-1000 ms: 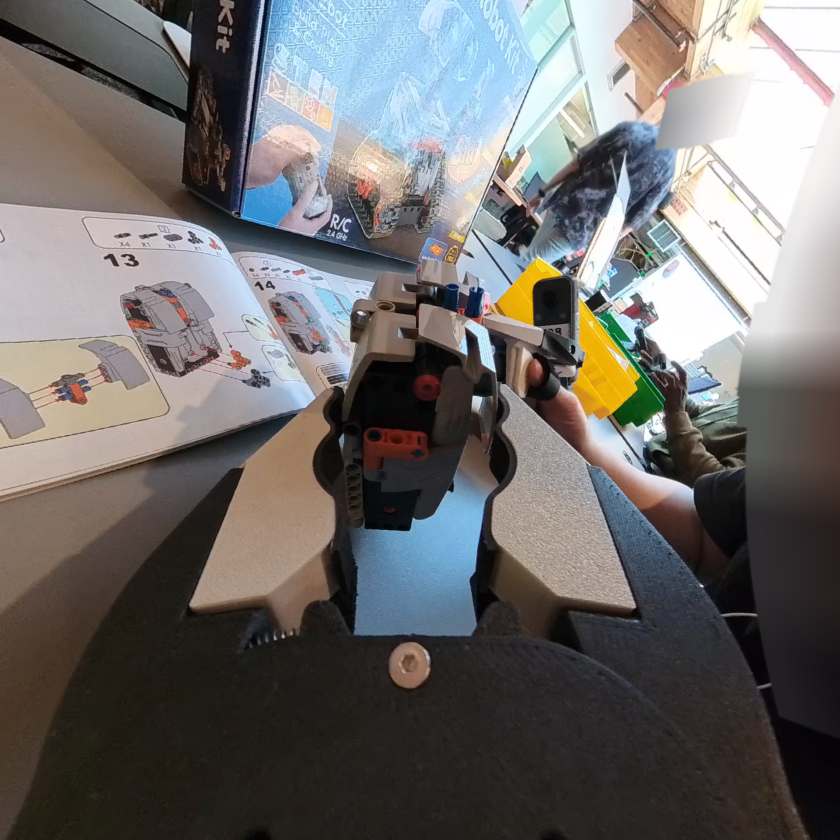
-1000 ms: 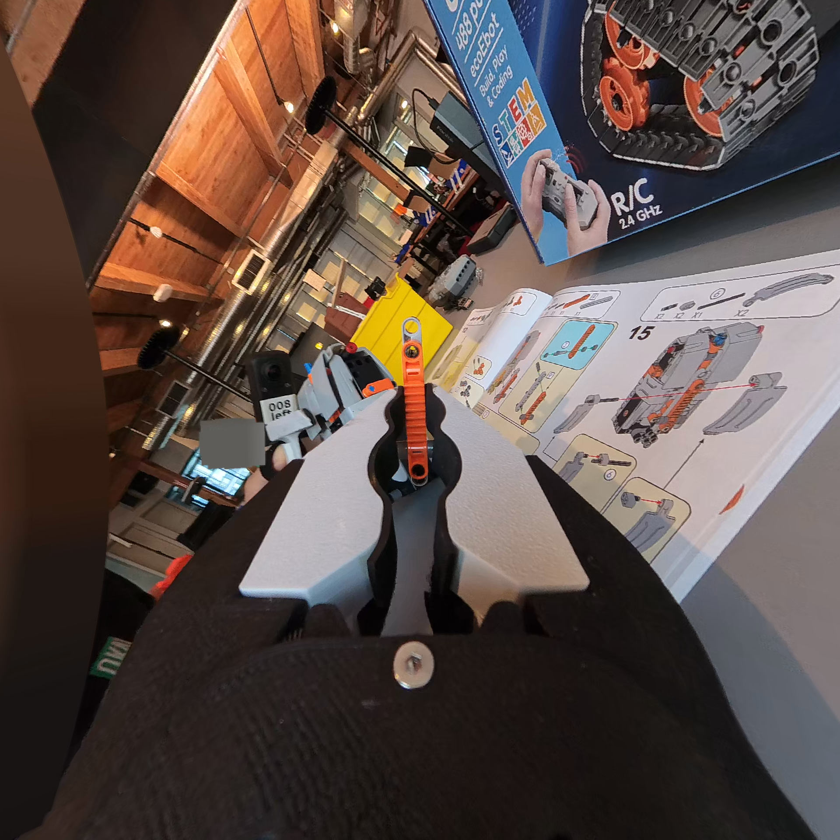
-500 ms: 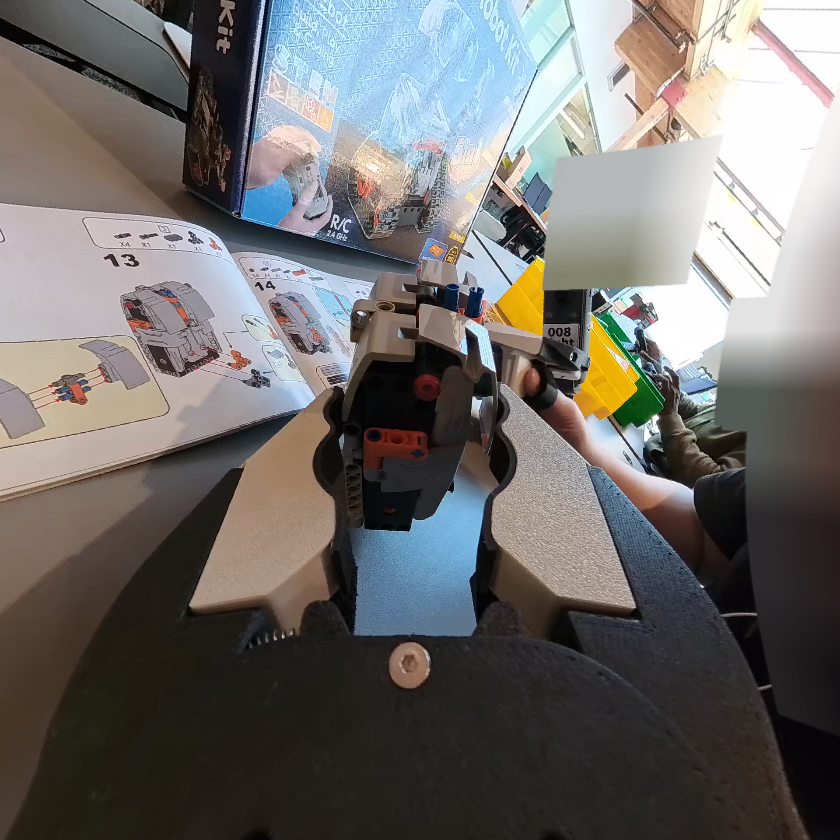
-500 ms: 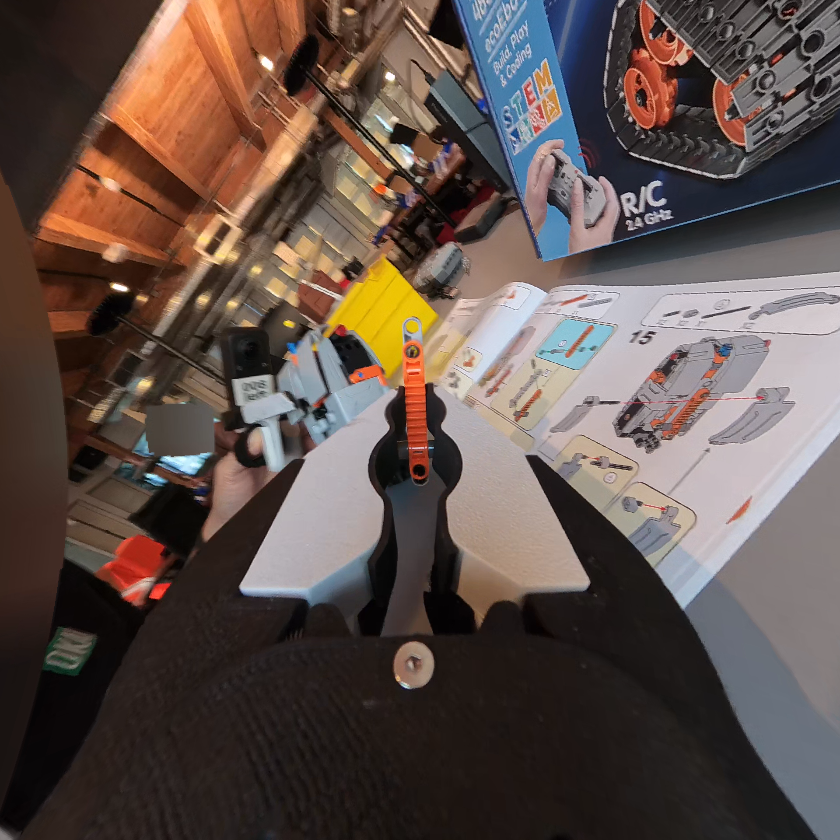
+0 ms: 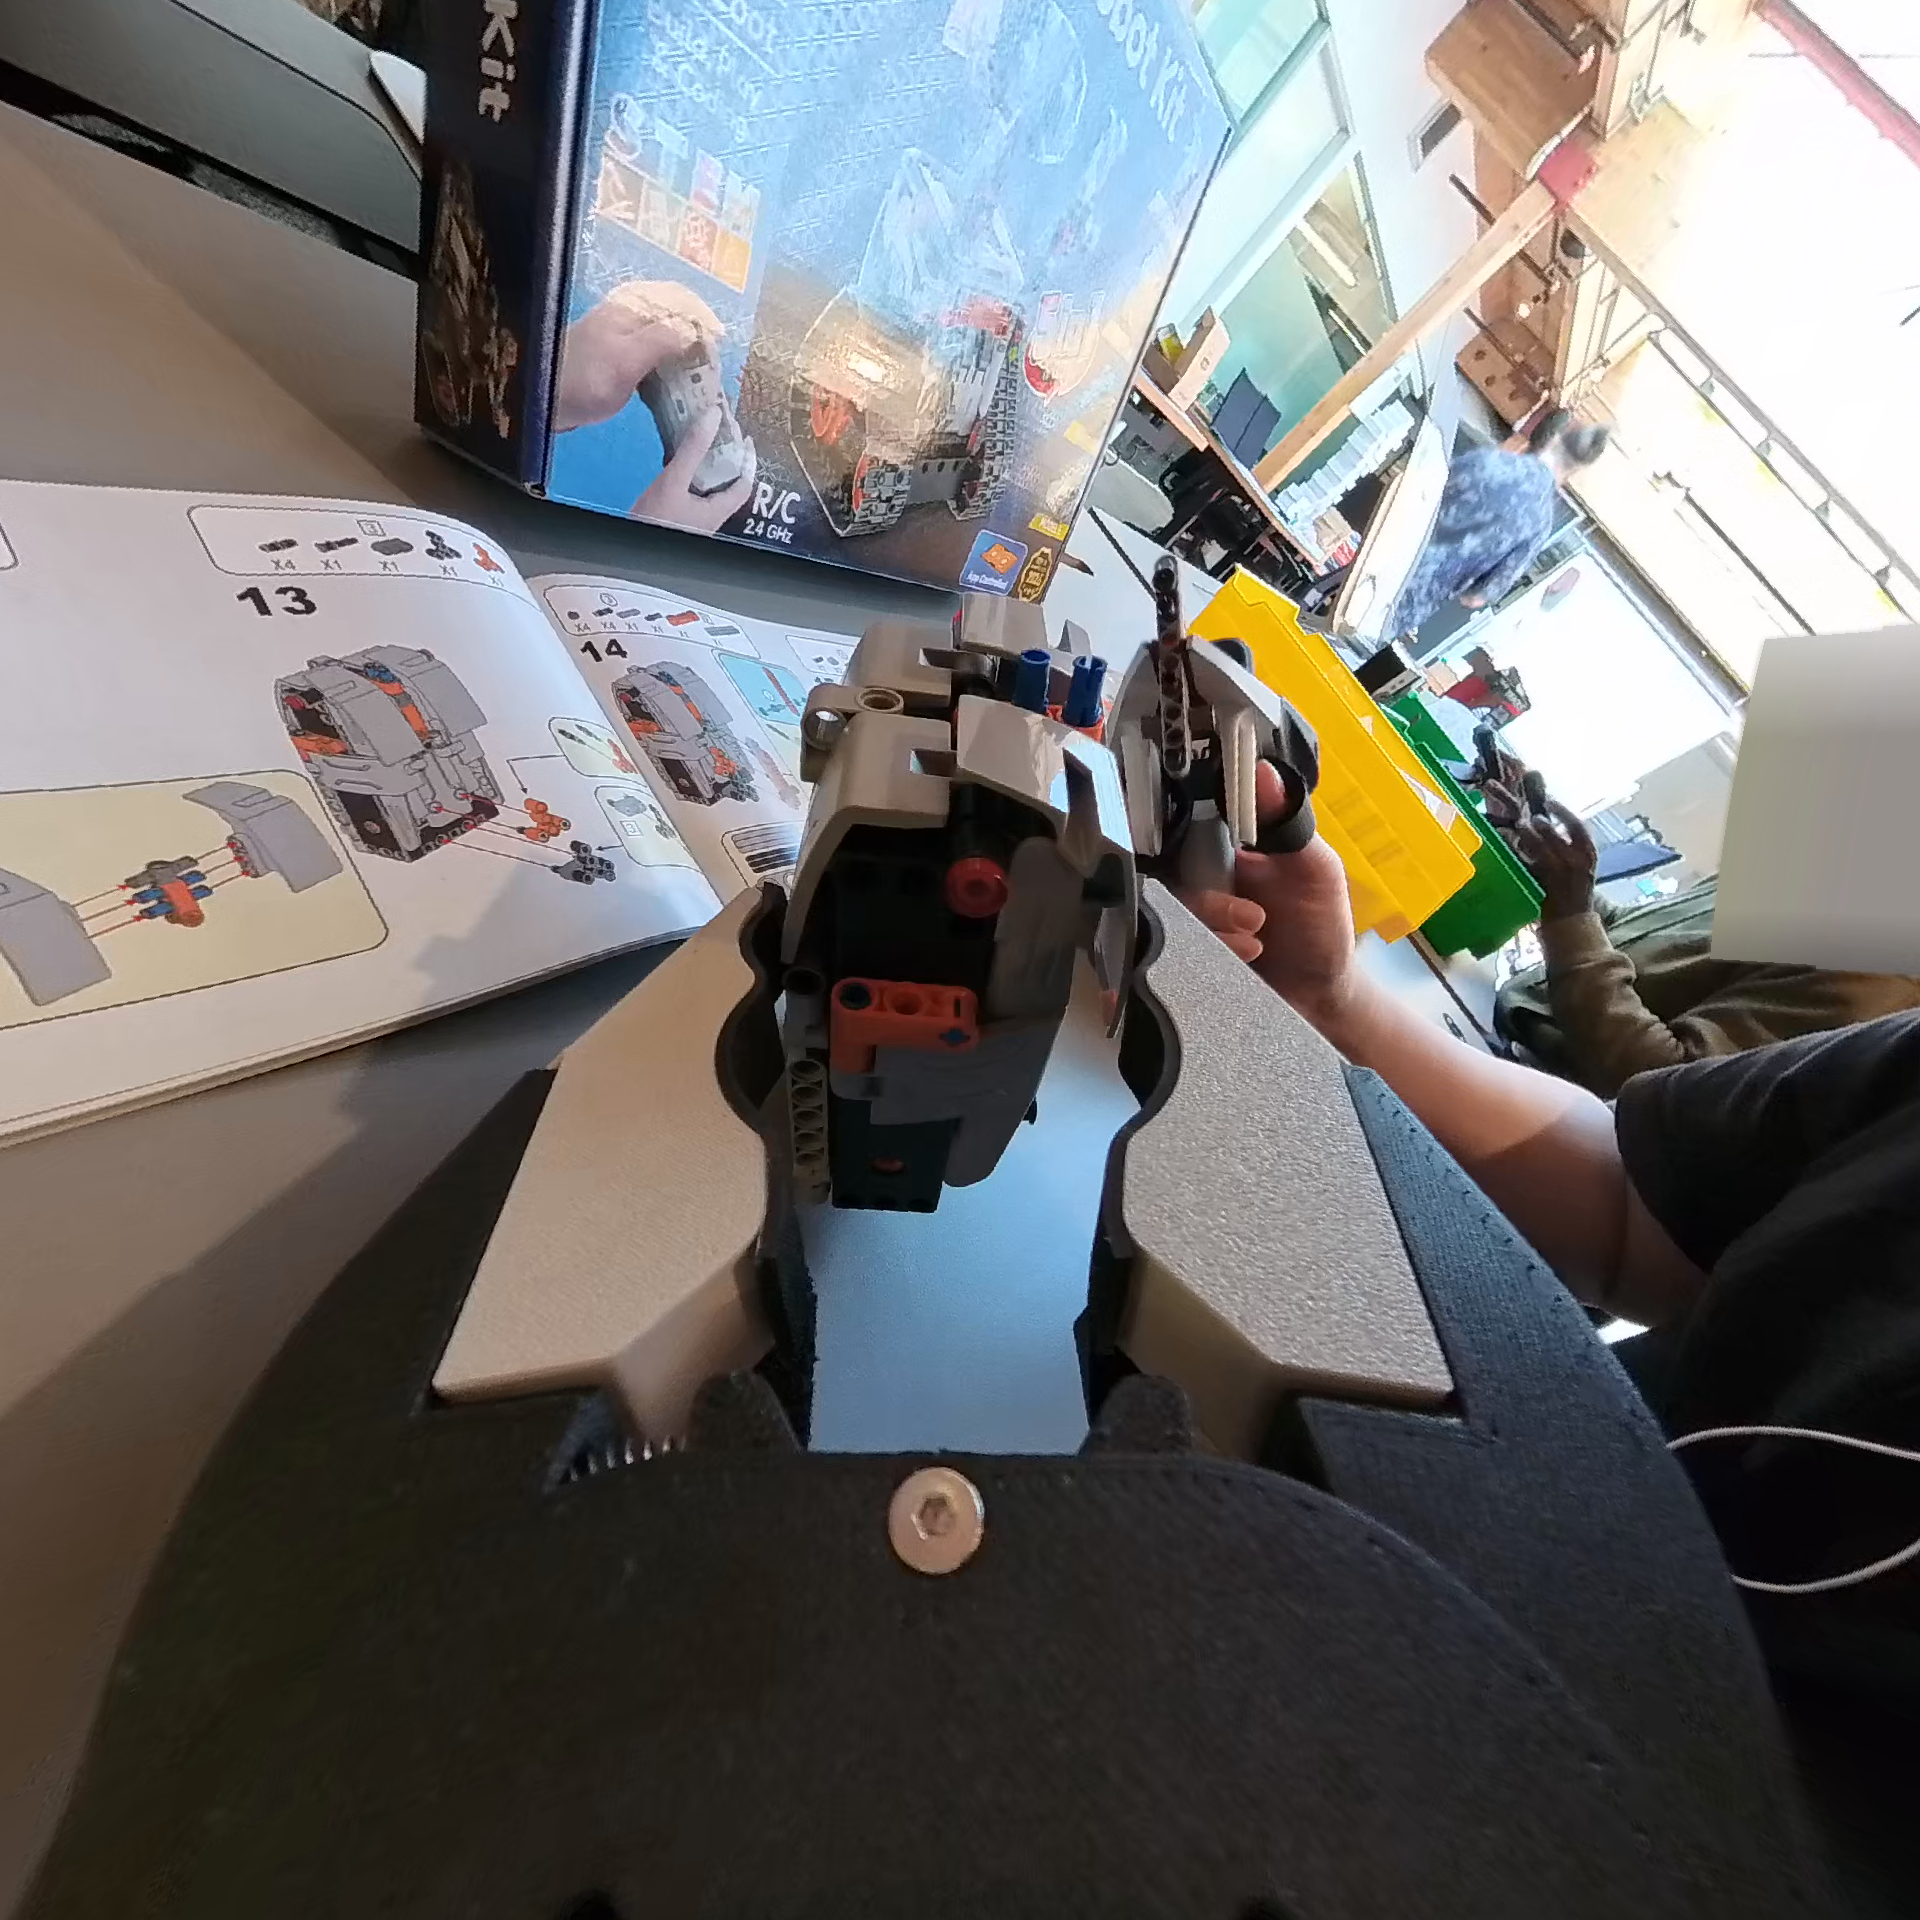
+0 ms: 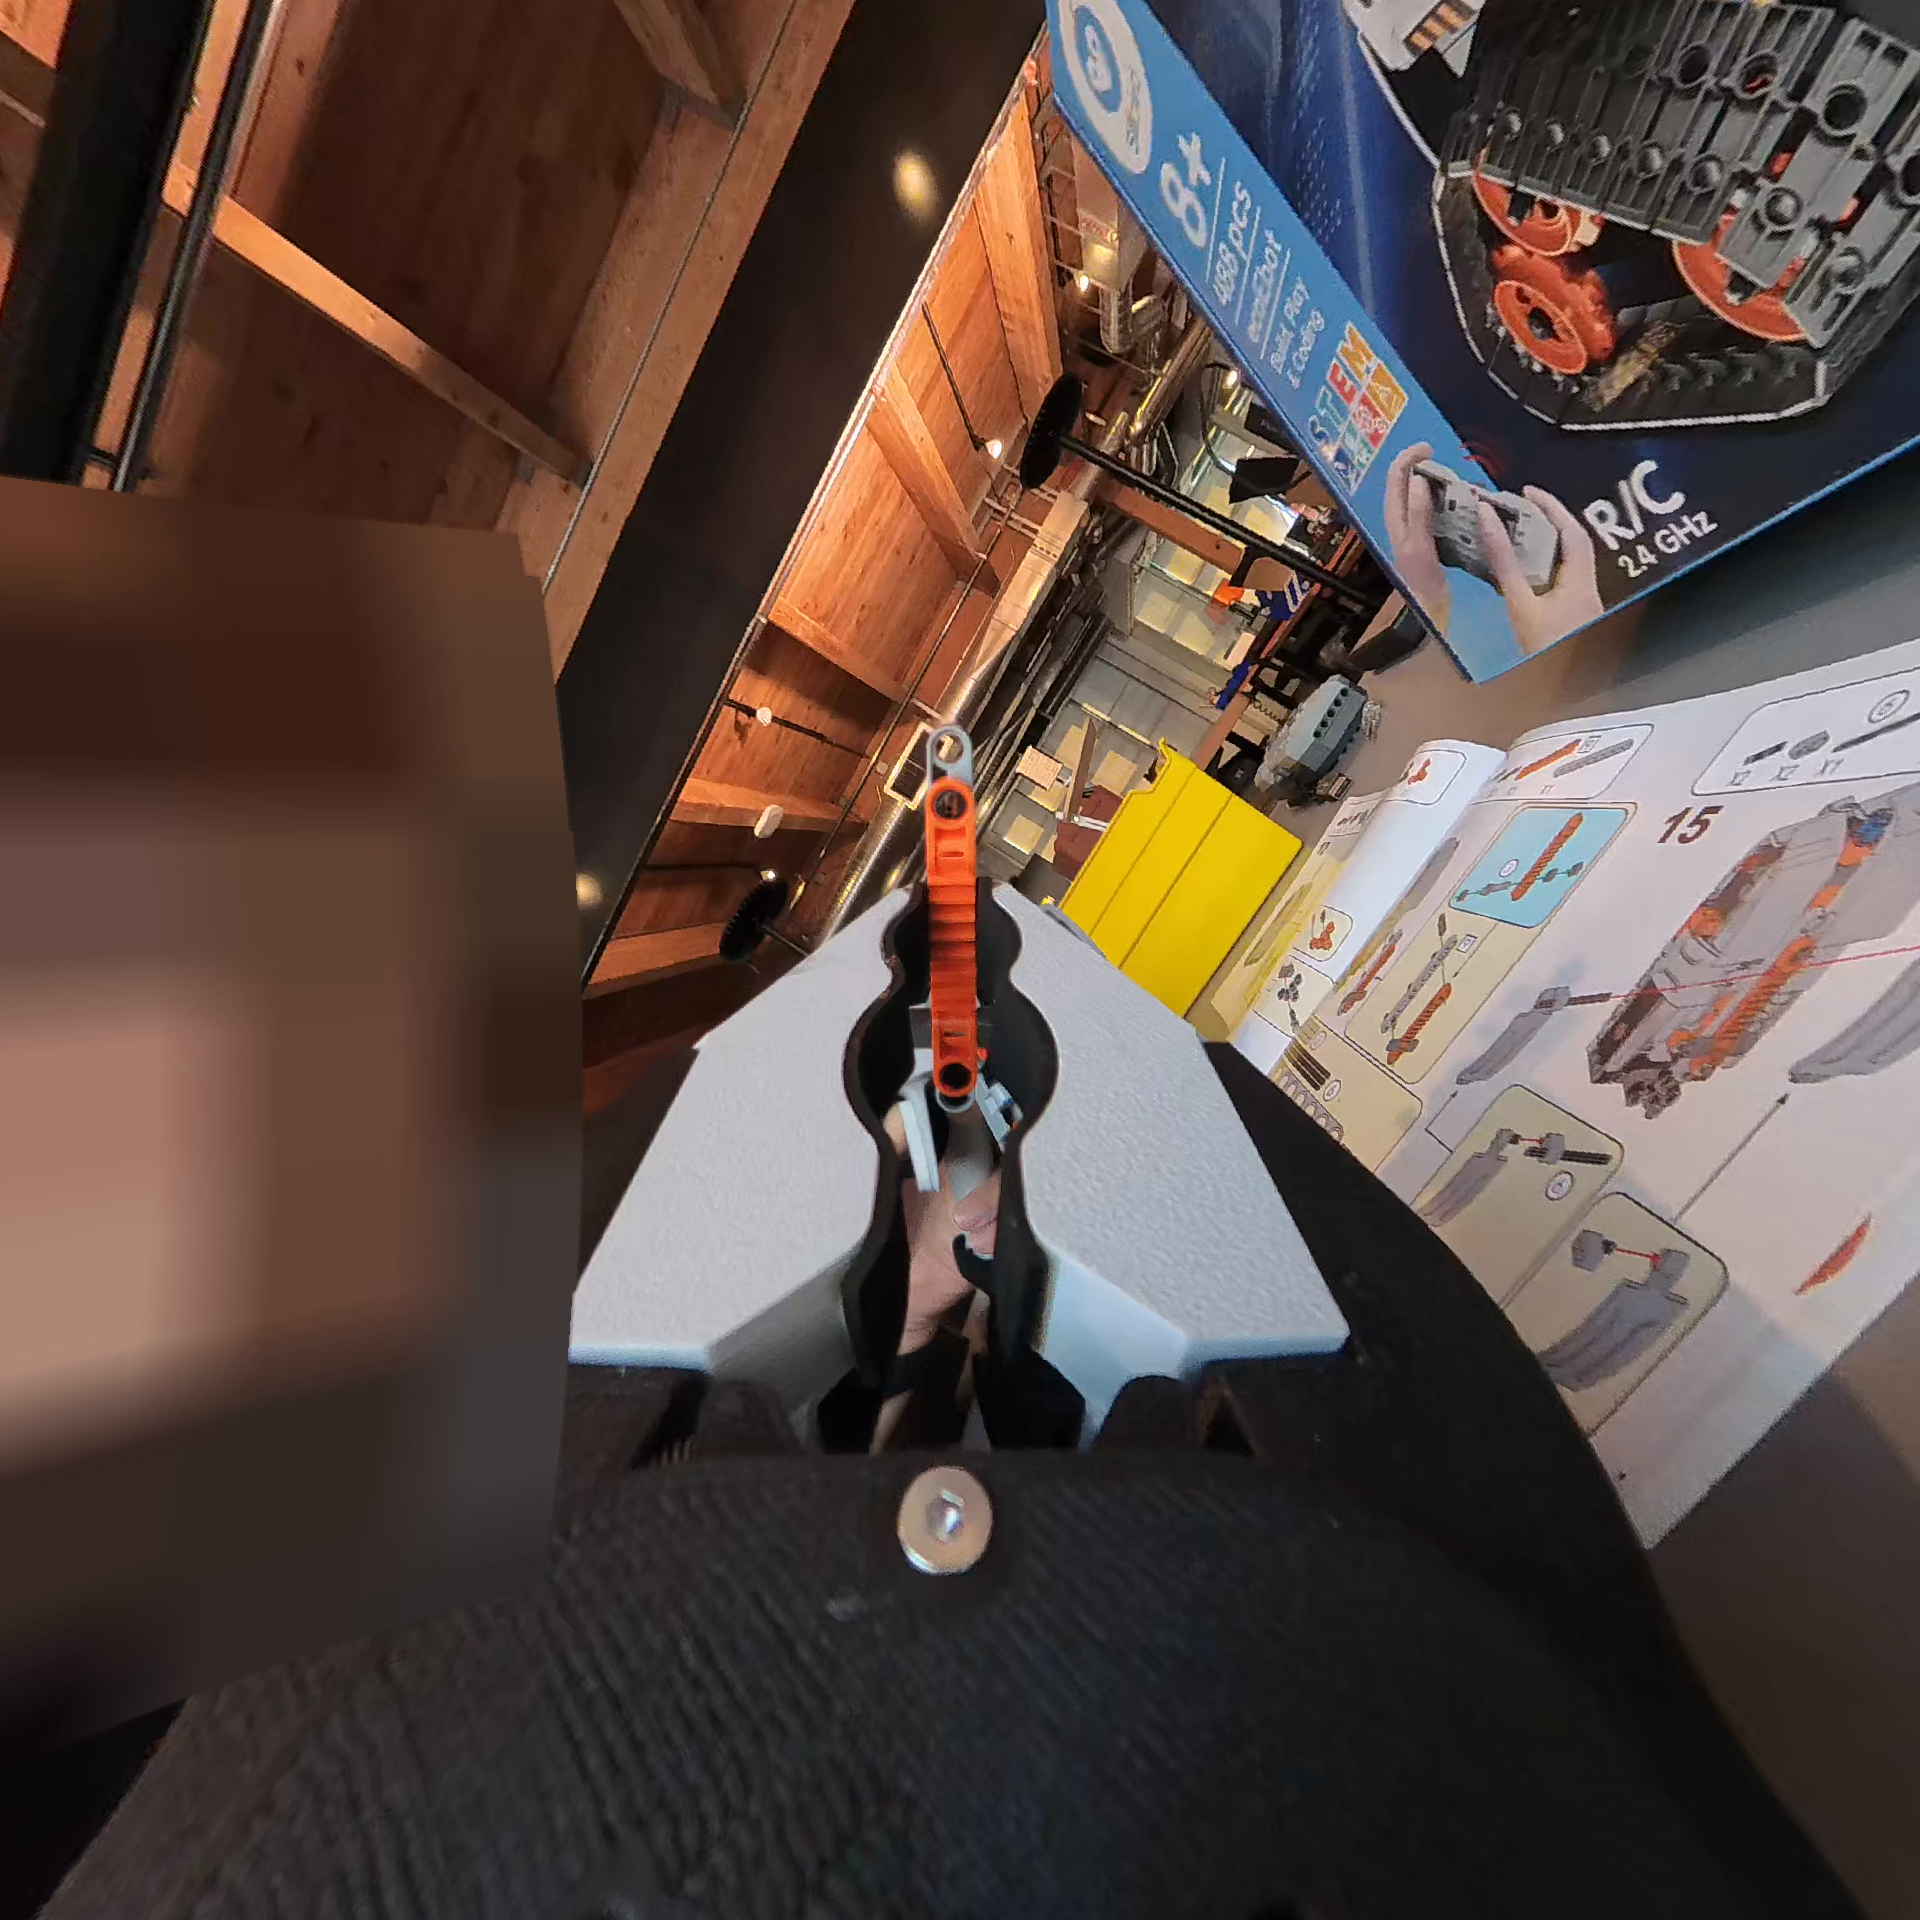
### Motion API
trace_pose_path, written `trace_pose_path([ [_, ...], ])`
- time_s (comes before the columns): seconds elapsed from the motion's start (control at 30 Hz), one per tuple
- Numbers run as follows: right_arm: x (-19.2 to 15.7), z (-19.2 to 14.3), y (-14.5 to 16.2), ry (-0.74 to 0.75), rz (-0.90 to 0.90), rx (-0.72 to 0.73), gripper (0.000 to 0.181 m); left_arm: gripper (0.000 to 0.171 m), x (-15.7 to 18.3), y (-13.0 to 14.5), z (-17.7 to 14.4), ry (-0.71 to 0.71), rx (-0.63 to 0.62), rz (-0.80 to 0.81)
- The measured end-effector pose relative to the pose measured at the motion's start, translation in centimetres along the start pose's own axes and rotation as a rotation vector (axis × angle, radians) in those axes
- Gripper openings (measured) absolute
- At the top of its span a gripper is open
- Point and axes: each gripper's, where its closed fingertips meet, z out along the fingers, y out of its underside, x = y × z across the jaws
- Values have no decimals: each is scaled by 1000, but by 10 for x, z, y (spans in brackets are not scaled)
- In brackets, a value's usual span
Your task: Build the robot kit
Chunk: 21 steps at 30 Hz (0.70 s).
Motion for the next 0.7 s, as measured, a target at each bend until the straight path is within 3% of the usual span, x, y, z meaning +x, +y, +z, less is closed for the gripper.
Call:
trace_pose_path([
  [0.27, 8, 3, 10, 75, -27, -43, 6, 64, -2, -1, -1, 7, 14, -25],
  [0.53, 19, 13, 48, 187, -107, -254, 6, 64, -1, 0, 0, 10, 11, -24],
  [0.7, 21, 14, 56, 216, -160, -295, 6, 64, -2, -1, 0, 19, 20, -47],
])
